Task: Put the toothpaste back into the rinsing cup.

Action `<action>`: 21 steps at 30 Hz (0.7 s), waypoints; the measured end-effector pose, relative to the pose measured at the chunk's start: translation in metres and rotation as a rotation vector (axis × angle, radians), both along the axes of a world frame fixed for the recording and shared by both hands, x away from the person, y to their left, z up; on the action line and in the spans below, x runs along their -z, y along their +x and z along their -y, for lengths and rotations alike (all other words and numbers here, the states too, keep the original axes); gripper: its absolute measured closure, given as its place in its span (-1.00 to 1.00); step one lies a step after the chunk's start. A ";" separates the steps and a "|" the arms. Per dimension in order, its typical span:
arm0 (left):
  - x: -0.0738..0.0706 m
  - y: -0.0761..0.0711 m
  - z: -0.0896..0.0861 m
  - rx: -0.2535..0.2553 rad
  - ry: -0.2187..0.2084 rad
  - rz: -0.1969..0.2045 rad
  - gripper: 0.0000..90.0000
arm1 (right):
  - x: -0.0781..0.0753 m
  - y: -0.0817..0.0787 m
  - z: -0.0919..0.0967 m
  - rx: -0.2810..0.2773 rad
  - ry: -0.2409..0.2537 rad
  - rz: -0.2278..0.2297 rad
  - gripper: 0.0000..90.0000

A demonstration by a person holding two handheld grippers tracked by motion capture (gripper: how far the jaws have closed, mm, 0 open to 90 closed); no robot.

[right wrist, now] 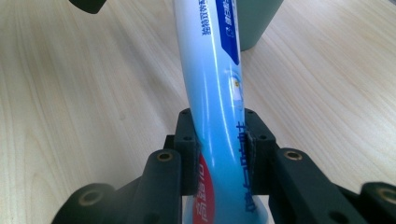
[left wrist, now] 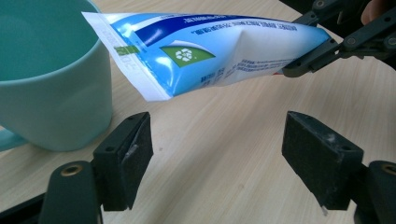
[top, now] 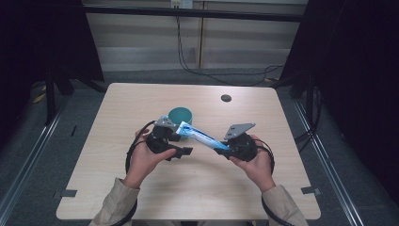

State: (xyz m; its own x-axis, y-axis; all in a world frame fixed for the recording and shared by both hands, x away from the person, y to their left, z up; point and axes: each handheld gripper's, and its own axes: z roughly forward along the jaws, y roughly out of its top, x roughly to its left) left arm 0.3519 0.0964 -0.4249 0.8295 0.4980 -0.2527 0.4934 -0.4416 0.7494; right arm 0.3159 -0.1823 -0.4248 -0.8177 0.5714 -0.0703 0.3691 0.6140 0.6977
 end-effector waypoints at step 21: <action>-0.005 0.005 0.003 -0.068 -0.117 -0.019 -0.39 | 0.005 -0.002 -0.008 -0.008 0.028 0.012 0.60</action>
State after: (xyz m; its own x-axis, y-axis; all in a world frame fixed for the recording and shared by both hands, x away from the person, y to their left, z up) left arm 0.3567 0.0933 -0.4203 0.7892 0.5193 -0.3278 0.5342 -0.3171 0.7837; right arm 0.3143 -0.1742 -0.4300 -0.8214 0.5668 -0.0642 0.3560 0.5973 0.7187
